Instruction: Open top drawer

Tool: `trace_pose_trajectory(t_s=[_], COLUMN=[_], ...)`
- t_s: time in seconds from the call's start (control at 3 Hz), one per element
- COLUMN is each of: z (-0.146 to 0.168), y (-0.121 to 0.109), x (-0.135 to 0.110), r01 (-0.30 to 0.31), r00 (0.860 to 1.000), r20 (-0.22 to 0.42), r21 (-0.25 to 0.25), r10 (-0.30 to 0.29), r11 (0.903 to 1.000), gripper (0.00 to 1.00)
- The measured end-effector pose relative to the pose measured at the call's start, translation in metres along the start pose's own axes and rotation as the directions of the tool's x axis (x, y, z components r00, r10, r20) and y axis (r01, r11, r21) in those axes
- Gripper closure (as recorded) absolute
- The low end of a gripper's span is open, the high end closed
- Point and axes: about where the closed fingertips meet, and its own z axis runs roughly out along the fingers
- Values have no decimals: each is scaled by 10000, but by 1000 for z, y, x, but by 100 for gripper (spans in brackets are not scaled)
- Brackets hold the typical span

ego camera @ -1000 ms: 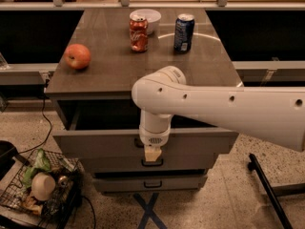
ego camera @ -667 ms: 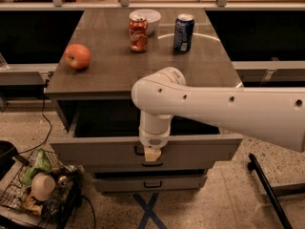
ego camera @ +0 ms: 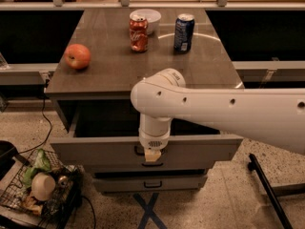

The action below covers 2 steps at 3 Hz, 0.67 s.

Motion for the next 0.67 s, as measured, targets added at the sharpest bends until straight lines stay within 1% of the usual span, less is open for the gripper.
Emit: trace_pose_trajectory(t_s=[0.33,0.67], z=[-8,-5], y=[17,17], x=[-5,-5], r01=[-78,-80], r00=[10000,9999], r20=[64,66], r21=[515,515], r10=[75,76], r11=[9986,9986], gripper=[100,100])
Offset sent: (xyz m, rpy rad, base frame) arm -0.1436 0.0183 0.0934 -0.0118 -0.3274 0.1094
